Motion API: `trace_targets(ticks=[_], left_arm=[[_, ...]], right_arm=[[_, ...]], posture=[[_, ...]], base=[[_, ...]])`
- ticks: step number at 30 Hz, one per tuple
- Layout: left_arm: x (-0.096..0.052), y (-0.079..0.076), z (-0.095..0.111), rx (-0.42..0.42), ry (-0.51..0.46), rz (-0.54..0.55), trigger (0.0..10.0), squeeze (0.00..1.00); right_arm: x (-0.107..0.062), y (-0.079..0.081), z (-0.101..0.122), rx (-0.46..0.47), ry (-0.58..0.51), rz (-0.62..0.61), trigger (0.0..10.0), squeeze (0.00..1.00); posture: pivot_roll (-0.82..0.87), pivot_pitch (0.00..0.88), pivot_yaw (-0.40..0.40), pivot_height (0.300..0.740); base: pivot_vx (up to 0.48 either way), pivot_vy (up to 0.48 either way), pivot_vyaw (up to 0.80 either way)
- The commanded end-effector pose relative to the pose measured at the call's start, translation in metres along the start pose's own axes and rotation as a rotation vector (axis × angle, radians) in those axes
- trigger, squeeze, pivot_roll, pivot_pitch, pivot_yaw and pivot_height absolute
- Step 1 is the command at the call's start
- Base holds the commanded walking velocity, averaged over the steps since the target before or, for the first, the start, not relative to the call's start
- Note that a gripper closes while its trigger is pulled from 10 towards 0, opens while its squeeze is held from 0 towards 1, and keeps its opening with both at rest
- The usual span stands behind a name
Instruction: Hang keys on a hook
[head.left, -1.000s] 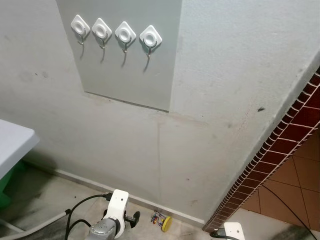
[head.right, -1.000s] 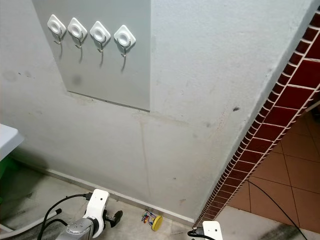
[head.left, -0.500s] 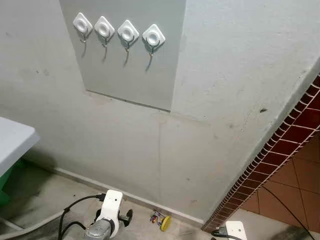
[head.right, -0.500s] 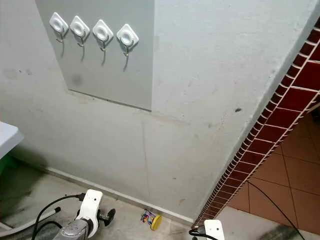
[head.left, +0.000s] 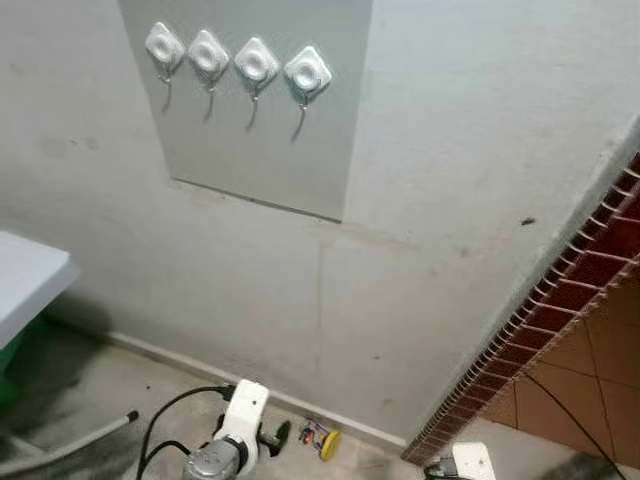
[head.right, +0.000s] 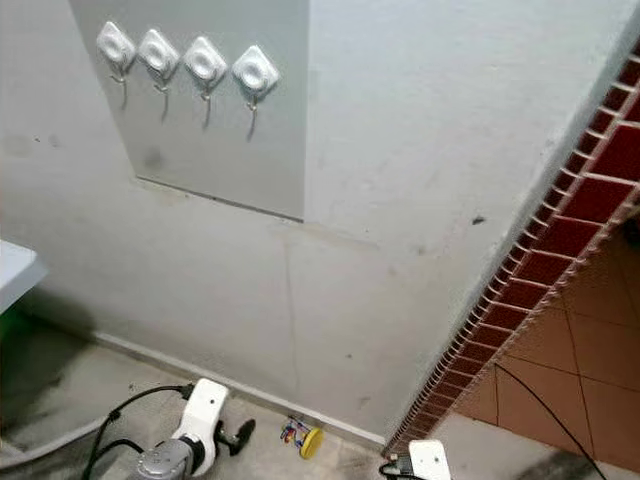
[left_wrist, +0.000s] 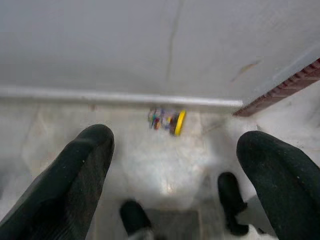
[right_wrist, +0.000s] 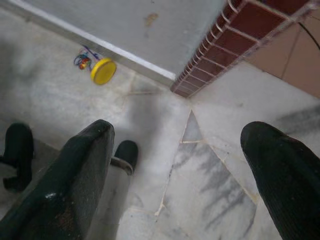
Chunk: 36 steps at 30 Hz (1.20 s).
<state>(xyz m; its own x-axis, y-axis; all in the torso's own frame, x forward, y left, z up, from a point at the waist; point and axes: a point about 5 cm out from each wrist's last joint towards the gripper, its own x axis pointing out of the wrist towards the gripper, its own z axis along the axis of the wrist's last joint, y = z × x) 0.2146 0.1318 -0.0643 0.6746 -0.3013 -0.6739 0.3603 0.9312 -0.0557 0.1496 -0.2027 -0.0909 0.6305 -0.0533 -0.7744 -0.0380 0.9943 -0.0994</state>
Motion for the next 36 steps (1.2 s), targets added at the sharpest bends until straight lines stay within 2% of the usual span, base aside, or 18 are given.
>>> trace_targets(ticks=[1, 5, 10, 13, 24, 30, 33, 36], left_arm=[[-0.002, 0.004, -0.006, -0.024, 0.031, 0.000, 10.0, 0.00], [-0.004, 0.008, -0.009, -0.020, 0.048, 0.021, 10.0, 0.00], [-0.005, 0.023, -0.004, -0.120, 0.017, 0.125, 10.0, 0.00], [-0.003, 0.024, 0.003, -0.141, -0.007, 0.134, 10.0, 0.00], [0.002, 0.023, 0.023, -0.133, -0.056, 0.126, 10.0, 0.00], [0.002, 0.022, 0.021, -0.121, -0.047, 0.121, 10.0, 0.00], [0.001, 0.019, 0.015, -0.068, -0.027, 0.104, 10.0, 0.00], [0.000, 0.017, 0.009, -0.053, -0.007, 0.098, 10.0, 0.00]], right_arm=[[0.000, -0.002, 0.001, 0.005, 0.002, -0.006, 10.0, 0.00], [0.001, 0.000, 0.003, 0.006, -0.008, 0.003, 10.0, 0.00], [0.003, 0.006, 0.007, 0.051, -0.023, 0.016, 10.0, 0.00], [0.004, 0.007, 0.010, 0.057, -0.025, 0.018, 10.0, 0.00], [0.005, 0.000, 0.017, 0.046, -0.041, 0.012, 10.0, 0.00], [0.005, -0.001, 0.016, 0.044, -0.038, 0.011, 10.0, 0.00], [0.005, -0.001, 0.014, 0.046, -0.033, 0.013, 10.0, 0.00], [0.004, 0.000, 0.012, 0.045, -0.028, 0.016, 10.0, 0.00]], posture=[[-0.02, 0.036, -0.025, 0.740], [-0.01, 0.035, -0.022, 0.740], [-0.01, 0.021, -0.015, 0.740], [0.00, 0.011, -0.019, 0.740], [0.00, 0.000, -0.026, 0.740], [0.00, 0.000, -0.026, 0.740], [0.00, 0.000, -0.025, 0.740], [0.00, 0.000, -0.027, 0.740]], base=[[0.000, 0.000, 0.80], [0.000, 0.000, 0.80], [0.000, 0.000, 0.80], [0.000, 0.000, 0.80], [0.000, 0.000, 0.80], [0.000, 0.000, 0.80], [0.000, 0.000, 0.80], [0.000, 0.000, 0.80]])
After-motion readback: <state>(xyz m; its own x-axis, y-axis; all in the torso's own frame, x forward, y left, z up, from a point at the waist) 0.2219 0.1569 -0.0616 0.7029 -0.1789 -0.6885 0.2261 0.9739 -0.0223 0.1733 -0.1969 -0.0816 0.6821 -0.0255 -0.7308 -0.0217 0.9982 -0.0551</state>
